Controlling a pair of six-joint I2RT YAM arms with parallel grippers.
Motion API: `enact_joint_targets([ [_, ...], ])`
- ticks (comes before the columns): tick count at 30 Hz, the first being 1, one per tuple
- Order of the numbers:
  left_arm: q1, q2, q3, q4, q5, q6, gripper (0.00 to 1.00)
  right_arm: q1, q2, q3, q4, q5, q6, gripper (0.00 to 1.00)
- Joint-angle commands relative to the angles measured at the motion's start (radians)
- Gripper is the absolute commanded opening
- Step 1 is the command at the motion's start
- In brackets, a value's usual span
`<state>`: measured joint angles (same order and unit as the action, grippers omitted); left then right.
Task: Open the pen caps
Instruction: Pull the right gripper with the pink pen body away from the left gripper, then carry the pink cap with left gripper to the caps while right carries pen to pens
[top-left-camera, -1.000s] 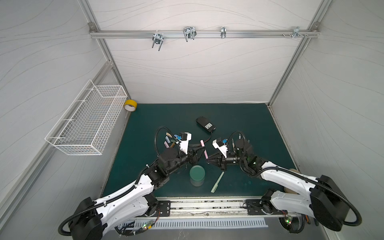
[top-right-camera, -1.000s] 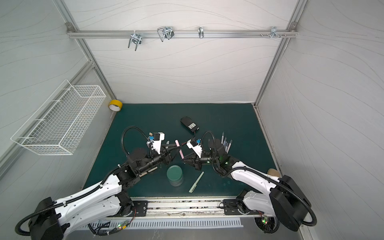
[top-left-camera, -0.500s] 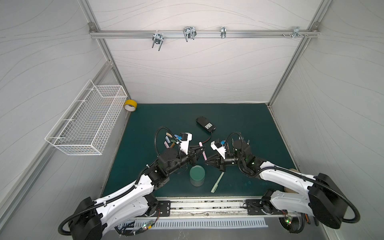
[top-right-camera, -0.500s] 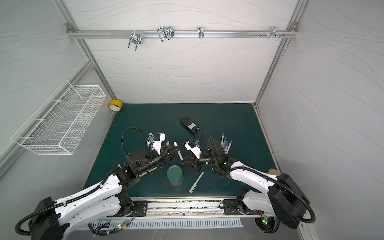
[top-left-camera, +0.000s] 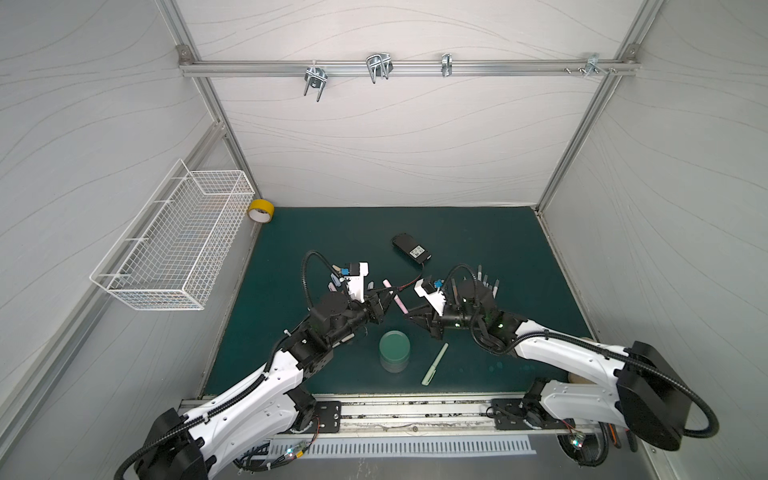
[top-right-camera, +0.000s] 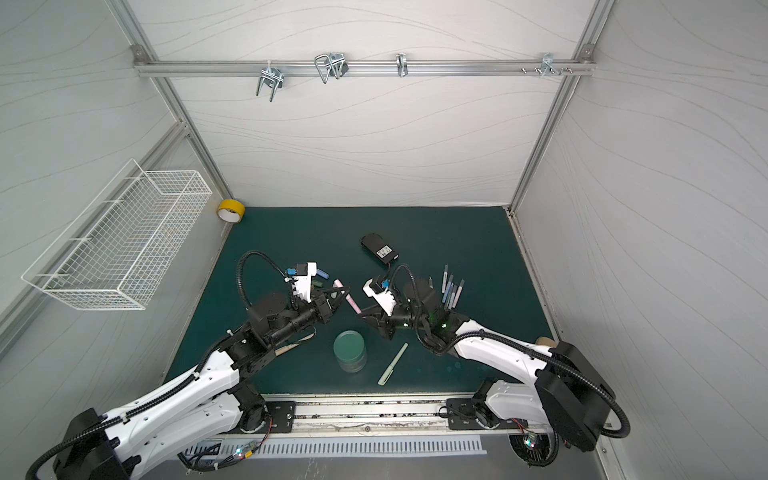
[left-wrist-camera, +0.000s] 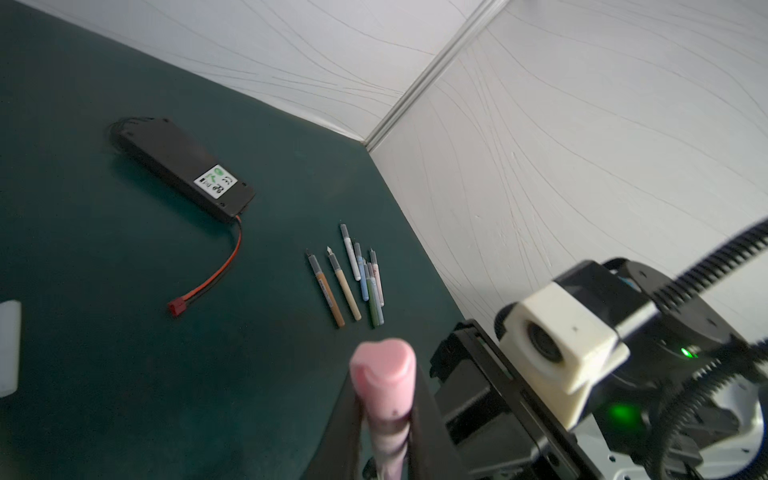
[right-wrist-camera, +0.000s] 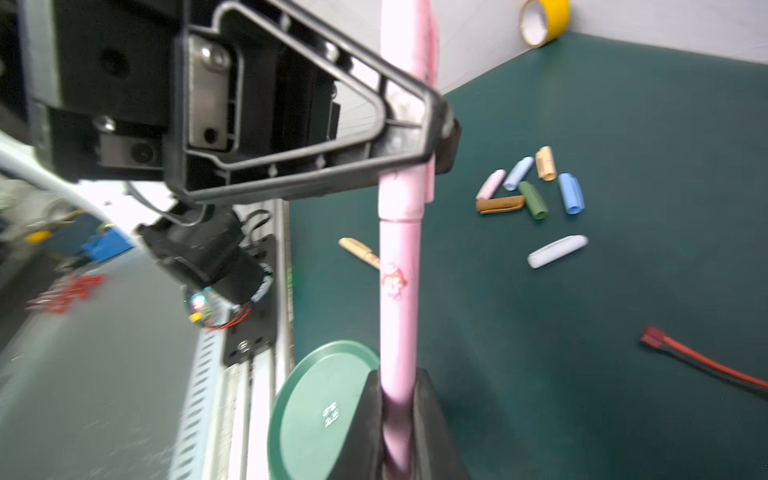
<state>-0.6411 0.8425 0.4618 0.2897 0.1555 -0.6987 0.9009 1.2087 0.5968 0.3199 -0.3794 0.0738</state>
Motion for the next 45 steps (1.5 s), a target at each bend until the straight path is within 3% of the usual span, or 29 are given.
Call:
enact_joint_targets([
  [1, 0.076, 0.013, 0.003, 0.006, -0.136, -0.056, 0.0, 0.09, -0.007, 0.007, -0.101, 0.172, -0.151, 0.0],
  [3, 0.082, 0.015, 0.002, 0.009, -0.135, -0.058, 0.0, 0.132, 0.0, 0.01, -0.104, 0.239, -0.195, 0.0],
  [6, 0.085, 0.011, -0.004, 0.019, -0.132, -0.058, 0.0, 0.139, 0.01, 0.023, -0.134, 0.208, -0.203, 0.0],
  [14, 0.099, -0.032, -0.036, 0.062, -0.142, -0.043, 0.0, -0.009, 0.02, 0.023, -0.124, -0.169, -0.082, 0.0],
  [23, 0.11, -0.039, -0.049, 0.083, -0.135, -0.045, 0.0, -0.042, 0.048, 0.029, -0.137, -0.168, -0.074, 0.0],
  [26, 0.115, -0.053, -0.054, 0.075, -0.149, -0.05, 0.0, -0.018, 0.033, 0.028, -0.151, -0.05, -0.086, 0.0],
  [29, 0.121, -0.069, -0.063, 0.069, -0.167, -0.053, 0.0, 0.093, -0.012, 0.01, -0.157, 0.264, -0.194, 0.0],
  [31, 0.123, -0.075, -0.064, 0.066, -0.172, -0.055, 0.0, 0.152, -0.028, -0.005, -0.134, 0.395, -0.233, 0.0],
  [35, 0.127, -0.073, -0.064, 0.063, -0.174, -0.059, 0.0, 0.194, -0.038, -0.011, -0.133, 0.478, -0.293, 0.0],
  [38, 0.132, -0.071, -0.065, 0.059, -0.178, -0.058, 0.0, 0.171, -0.043, -0.004, -0.17, 0.356, -0.29, 0.0],
  [41, 0.139, -0.076, -0.07, 0.058, -0.184, -0.058, 0.0, 0.068, -0.033, 0.003, -0.178, 0.043, -0.191, 0.0],
  [45, 0.146, -0.074, -0.074, 0.056, -0.188, -0.061, 0.0, -0.056, 0.01, 0.014, -0.154, -0.228, -0.092, 0.0],
])
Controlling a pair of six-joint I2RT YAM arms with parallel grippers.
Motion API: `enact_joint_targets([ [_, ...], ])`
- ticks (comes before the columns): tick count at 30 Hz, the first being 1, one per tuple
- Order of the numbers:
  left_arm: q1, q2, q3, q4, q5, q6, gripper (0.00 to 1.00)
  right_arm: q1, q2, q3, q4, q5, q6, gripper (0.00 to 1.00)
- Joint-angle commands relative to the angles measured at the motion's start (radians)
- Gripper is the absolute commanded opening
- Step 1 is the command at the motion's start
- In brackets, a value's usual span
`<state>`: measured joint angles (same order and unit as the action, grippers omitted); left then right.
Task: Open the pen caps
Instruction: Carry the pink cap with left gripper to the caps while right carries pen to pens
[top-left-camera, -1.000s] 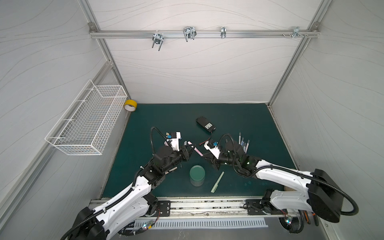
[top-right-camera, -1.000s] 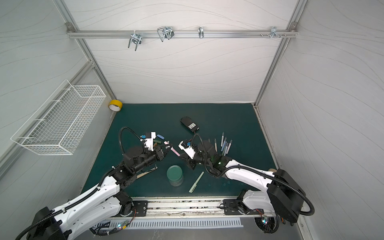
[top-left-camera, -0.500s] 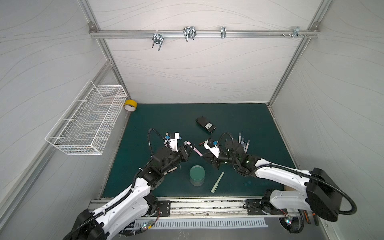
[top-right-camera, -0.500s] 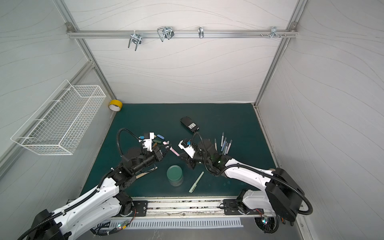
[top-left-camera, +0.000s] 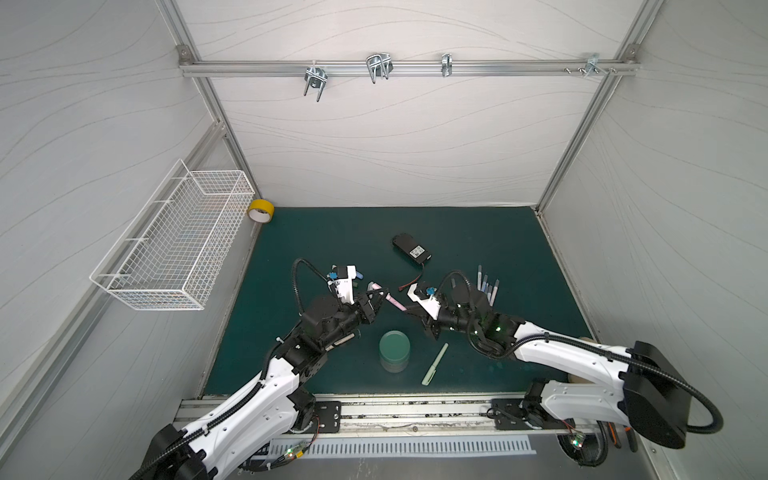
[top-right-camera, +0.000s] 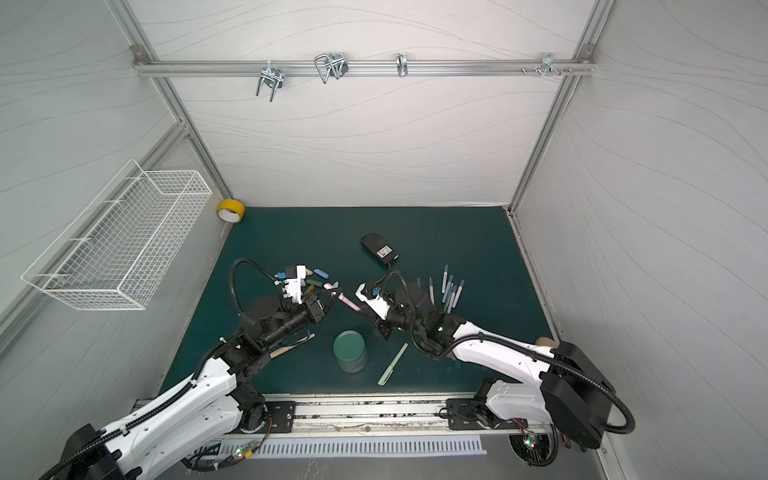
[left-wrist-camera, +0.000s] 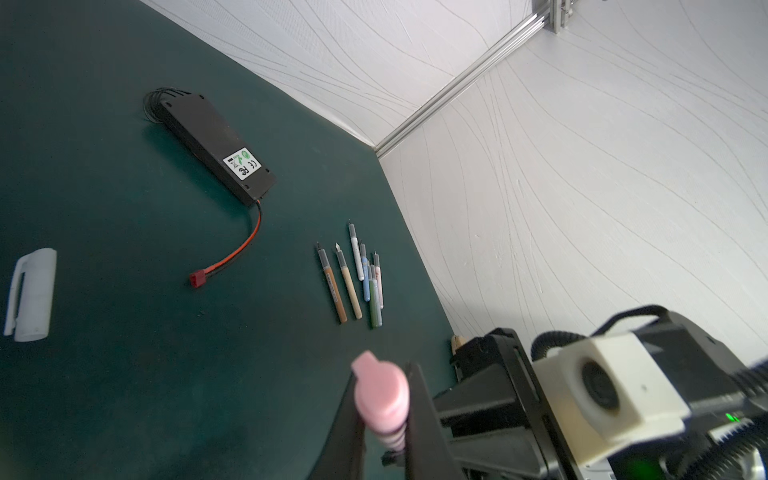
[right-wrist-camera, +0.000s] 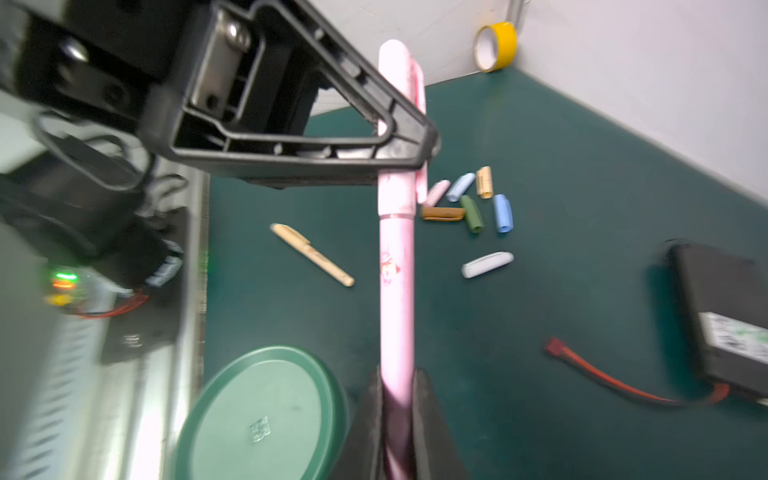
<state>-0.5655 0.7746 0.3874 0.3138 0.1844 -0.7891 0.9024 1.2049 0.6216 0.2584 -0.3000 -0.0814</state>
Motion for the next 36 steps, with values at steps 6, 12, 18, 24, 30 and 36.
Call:
enact_joint_targets([
  [6, 0.083, 0.0, -0.001, 0.034, -0.214, 0.024, 0.0, -0.109, 0.062, 0.014, -0.118, -0.373, 0.081, 0.0],
  [12, 0.09, 0.019, 0.021, -0.036, -0.257, 0.028, 0.0, -0.108, 0.018, -0.009, -0.116, -0.226, 0.076, 0.0],
  [18, 0.097, 0.099, 0.093, -0.205, -0.374, 0.066, 0.0, -0.107, 0.014, -0.009, -0.139, -0.007, 0.116, 0.0],
  [24, 0.156, 0.267, 0.156, -0.259, -0.342, 0.054, 0.0, -0.109, 0.038, 0.009, -0.178, 0.251, 0.187, 0.0],
  [30, 0.19, 0.428, 0.228, -0.315, -0.296, 0.064, 0.0, -0.127, 0.14, 0.08, -0.28, 0.408, 0.284, 0.0],
  [36, 0.214, 0.607, 0.305, -0.365, -0.212, 0.067, 0.0, -0.173, 0.25, 0.131, -0.344, 0.411, 0.363, 0.0],
])
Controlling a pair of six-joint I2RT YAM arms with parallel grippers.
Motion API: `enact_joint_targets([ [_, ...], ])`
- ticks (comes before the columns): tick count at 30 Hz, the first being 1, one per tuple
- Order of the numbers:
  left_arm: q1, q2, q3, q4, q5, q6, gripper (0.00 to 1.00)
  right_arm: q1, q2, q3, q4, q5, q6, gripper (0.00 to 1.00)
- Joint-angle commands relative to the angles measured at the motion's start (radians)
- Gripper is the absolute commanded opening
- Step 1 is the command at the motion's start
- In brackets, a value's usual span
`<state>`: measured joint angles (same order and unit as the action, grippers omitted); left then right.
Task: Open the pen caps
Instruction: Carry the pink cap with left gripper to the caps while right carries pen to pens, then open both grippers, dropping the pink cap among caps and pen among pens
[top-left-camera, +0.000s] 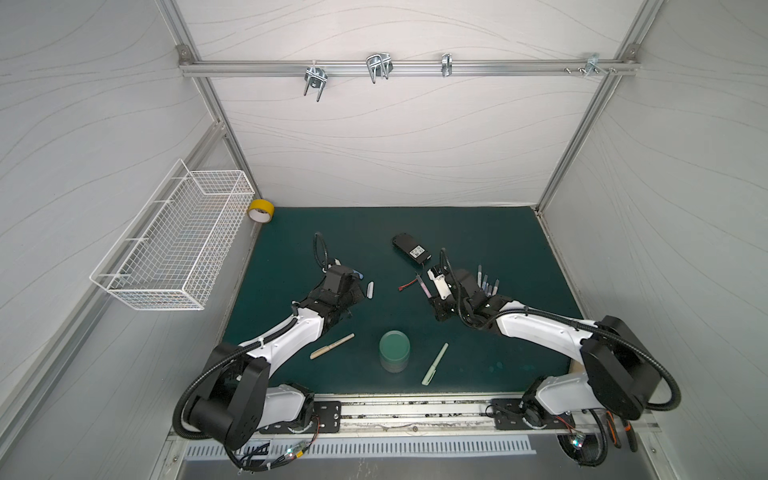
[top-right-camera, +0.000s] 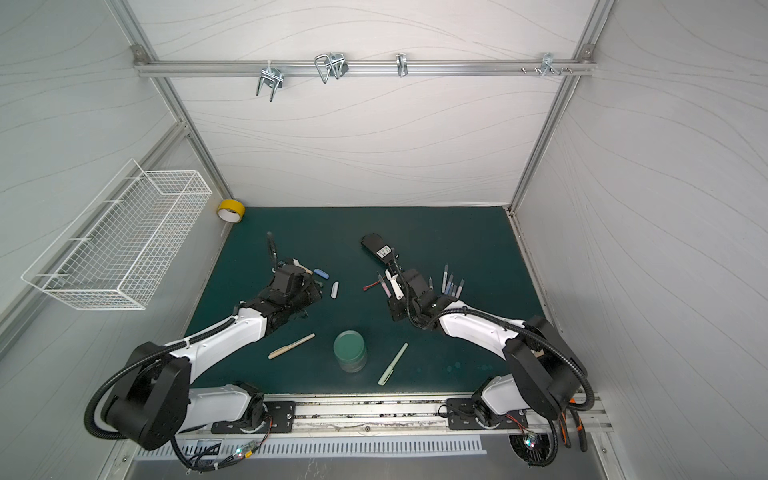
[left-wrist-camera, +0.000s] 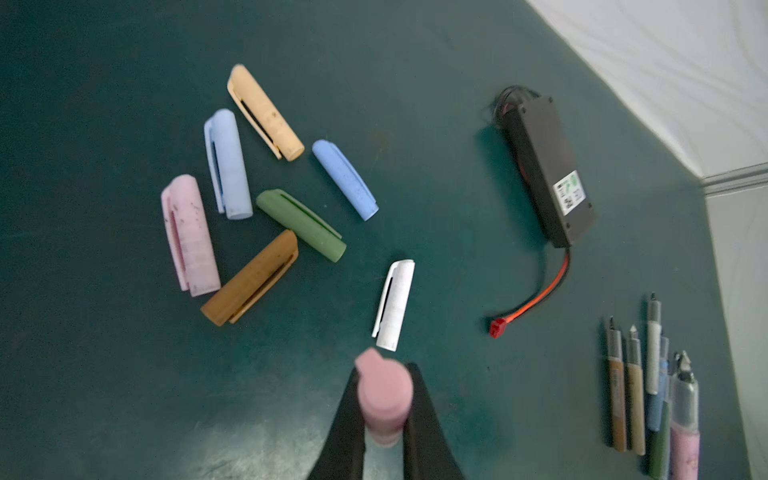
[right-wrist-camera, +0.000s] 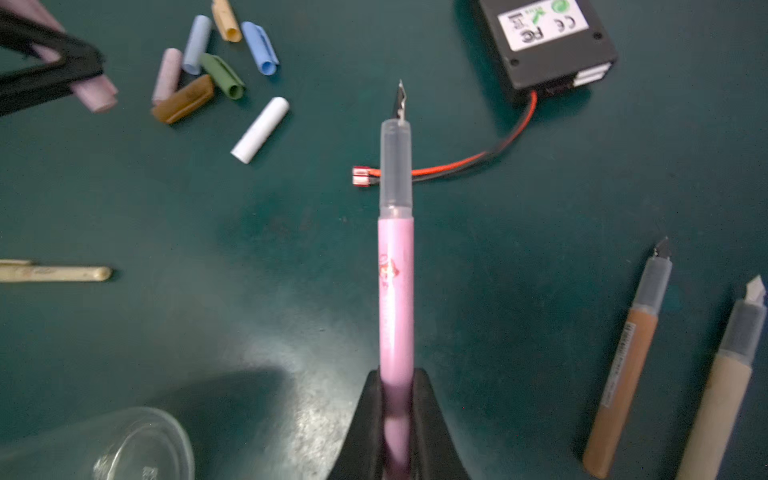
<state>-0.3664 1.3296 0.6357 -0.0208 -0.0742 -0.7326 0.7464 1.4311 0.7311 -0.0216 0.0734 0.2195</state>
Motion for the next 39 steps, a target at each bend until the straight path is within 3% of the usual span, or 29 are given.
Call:
enact_joint_targets([
  [1, 0.019, 0.08, 0.069, -0.035, 0.053, 0.014, 0.0, -0.024, 0.034, 0.024, -0.065, 0.034, 0.077, 0.0],
  [13, 0.058, 0.264, 0.156, -0.118, 0.088, 0.033, 0.0, -0.132, 0.155, 0.062, -0.161, 0.025, 0.223, 0.0],
  [27, 0.074, 0.316, 0.19, -0.161, 0.082, 0.046, 0.0, -0.249, 0.189, 0.043, -0.172, 0.033, 0.26, 0.0],
  [32, 0.073, 0.333, 0.199, -0.174, 0.08, 0.048, 0.02, -0.263, 0.18, 0.037, -0.178, 0.073, 0.264, 0.1],
  [39, 0.074, 0.329, 0.205, -0.188, 0.069, 0.054, 0.12, -0.264, 0.17, 0.036, -0.178, 0.083, 0.257, 0.22],
])
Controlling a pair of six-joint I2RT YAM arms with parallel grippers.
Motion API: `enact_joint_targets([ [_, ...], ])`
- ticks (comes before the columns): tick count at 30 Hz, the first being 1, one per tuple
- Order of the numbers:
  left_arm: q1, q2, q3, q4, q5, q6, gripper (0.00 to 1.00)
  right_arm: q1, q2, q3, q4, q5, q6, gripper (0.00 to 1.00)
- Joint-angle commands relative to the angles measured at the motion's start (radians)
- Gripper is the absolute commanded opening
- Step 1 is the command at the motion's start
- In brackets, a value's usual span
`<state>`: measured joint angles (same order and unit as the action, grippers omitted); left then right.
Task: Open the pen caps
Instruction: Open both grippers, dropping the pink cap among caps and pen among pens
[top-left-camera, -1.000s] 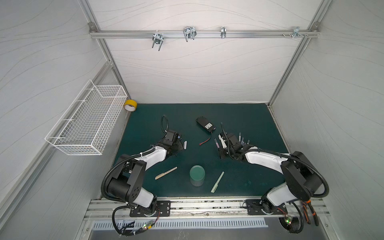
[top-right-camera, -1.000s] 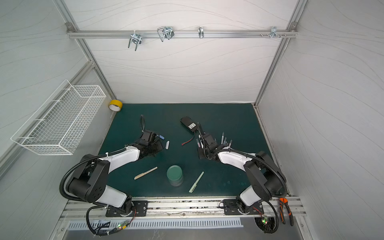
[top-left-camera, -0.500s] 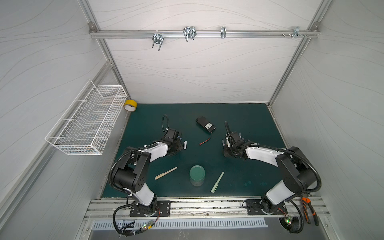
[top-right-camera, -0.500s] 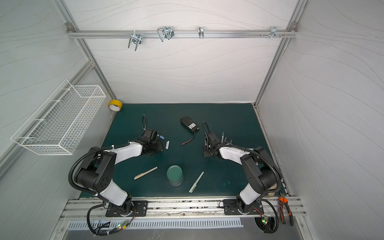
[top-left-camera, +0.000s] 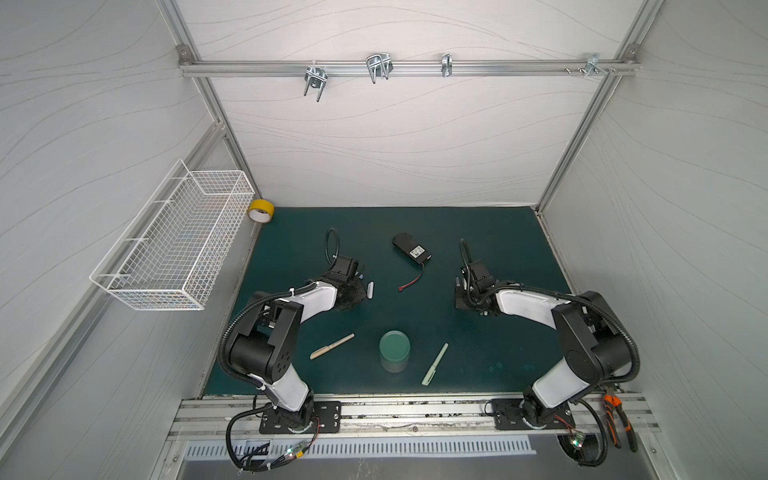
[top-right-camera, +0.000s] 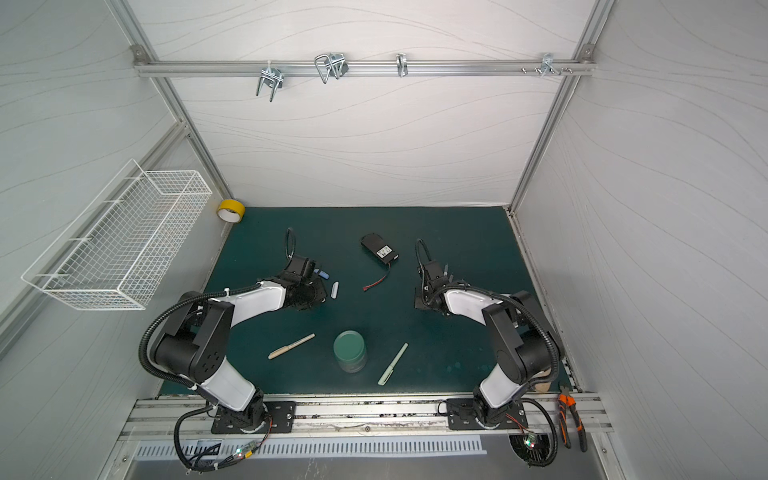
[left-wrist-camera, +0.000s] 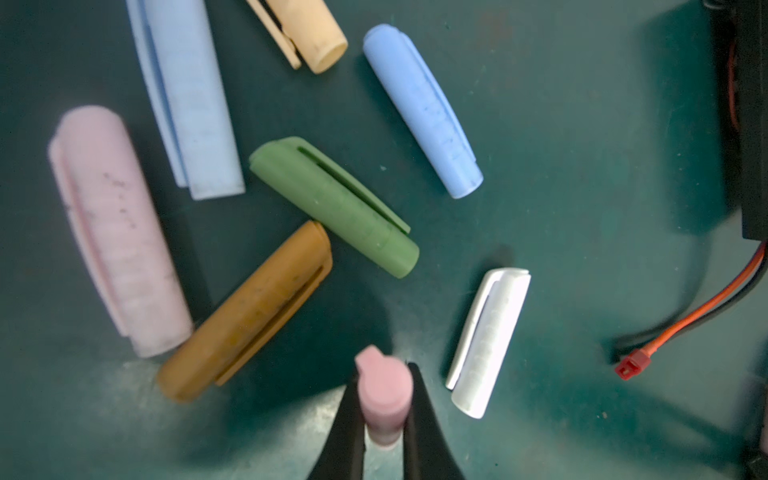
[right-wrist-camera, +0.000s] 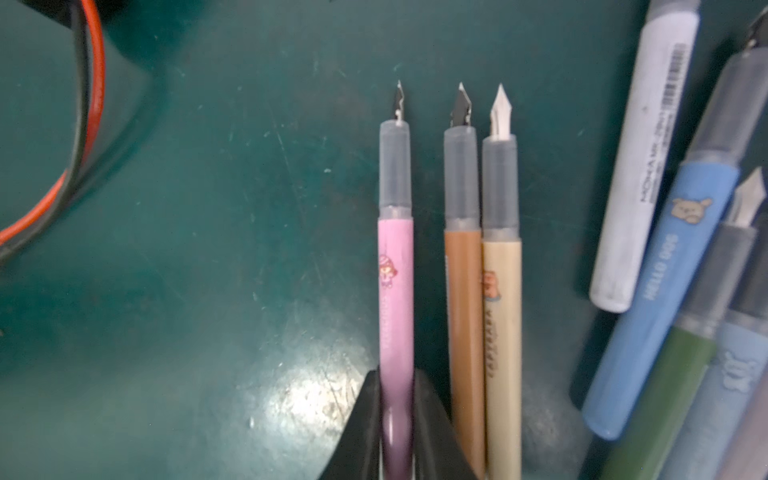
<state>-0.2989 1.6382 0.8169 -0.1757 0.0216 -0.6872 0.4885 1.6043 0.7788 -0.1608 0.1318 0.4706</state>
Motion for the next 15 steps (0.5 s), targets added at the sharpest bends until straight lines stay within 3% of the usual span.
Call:
enact_joint_targets([
  [1, 0.006, 0.018, 0.022, -0.033, -0.028, 0.011, 0.14, -0.005, -0.009, -0.014, -0.039, 0.03, 0.004, 0.23],
  [9, 0.006, -0.001, 0.028, -0.048, -0.049, 0.025, 0.26, 0.013, -0.066, -0.039, 0.0, 0.043, -0.015, 0.31],
  [15, -0.004, -0.065, 0.01, -0.044, -0.093, 0.036, 0.33, 0.09, -0.153, -0.059, 0.018, 0.139, -0.048, 0.38],
])
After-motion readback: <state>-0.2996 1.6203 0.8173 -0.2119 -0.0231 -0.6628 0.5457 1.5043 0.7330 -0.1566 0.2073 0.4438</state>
